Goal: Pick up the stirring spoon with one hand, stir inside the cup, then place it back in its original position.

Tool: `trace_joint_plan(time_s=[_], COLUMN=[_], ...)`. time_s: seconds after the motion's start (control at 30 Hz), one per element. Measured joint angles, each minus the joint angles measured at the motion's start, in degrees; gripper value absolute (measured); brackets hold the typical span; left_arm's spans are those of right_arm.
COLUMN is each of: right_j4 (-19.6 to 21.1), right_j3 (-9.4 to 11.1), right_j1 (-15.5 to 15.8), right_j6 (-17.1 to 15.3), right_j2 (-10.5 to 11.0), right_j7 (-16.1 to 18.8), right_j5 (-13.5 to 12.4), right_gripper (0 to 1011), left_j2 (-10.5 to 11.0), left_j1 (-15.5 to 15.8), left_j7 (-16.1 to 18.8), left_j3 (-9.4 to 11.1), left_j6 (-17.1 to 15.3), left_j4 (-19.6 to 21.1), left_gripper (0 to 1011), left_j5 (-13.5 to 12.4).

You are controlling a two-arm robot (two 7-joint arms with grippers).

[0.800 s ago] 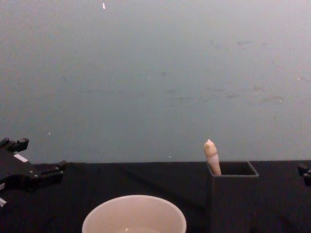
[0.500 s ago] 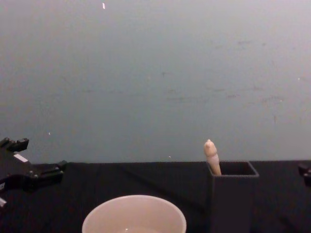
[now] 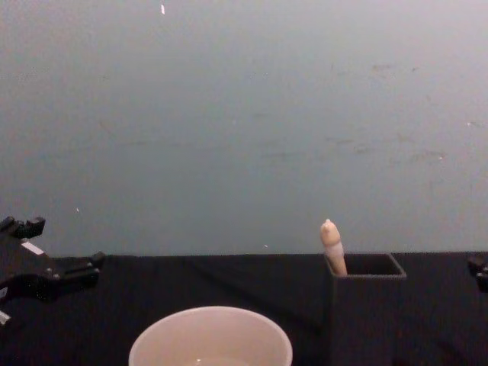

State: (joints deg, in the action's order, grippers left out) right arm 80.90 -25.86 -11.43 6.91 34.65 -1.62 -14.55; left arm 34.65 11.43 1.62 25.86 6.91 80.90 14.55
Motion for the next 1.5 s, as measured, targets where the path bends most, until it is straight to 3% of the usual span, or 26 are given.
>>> trace_joint_plan(time_s=[1.37, 1.5], right_j4=[0.0, 1.0], right_j3=[0.0, 0.8], right_j1=[0.0, 0.4], right_j6=[0.0, -0.6], right_j2=[0.0, -0.1], right_j7=[0.0, 1.6], right_j5=[0.0, -0.7], right_gripper=[1000, 1000], left_j2=[0.0, 0.0], left_j1=[0.0, 0.0], left_j7=[0.0, 0.0], left_j3=[0.0, 0.0], left_j6=[0.0, 0.0], left_j4=[0.0, 0.0], left_gripper=[1001, 1001], left_j5=[0.0, 0.0])
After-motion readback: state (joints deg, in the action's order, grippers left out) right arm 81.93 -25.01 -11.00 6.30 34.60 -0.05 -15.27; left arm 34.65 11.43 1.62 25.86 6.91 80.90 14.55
